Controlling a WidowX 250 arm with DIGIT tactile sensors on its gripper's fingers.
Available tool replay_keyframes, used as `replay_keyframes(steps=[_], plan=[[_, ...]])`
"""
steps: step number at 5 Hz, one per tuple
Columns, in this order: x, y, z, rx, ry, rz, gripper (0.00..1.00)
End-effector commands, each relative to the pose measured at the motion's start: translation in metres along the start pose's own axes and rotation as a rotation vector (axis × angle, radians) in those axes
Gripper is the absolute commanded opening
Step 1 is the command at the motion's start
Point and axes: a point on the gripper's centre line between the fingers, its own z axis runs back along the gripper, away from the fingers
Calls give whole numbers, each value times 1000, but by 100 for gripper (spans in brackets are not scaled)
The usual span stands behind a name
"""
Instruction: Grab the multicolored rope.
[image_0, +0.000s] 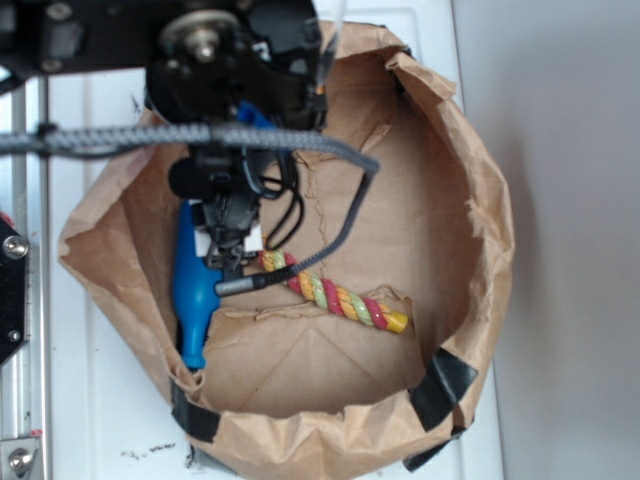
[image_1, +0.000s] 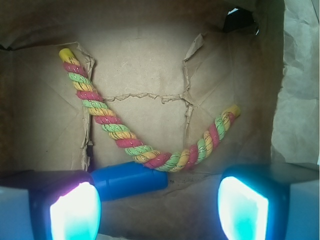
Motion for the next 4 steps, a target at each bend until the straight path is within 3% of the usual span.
replay_keyframes(steps=[1,2,3,4], plan=[[30,-16,-15,31,-43,-32,100],[58,-29,-30,-5,-52,-16,100],[67,-47,-40,-9,-85,-56,100],[48,-52,-33,9,-104,-123,100]])
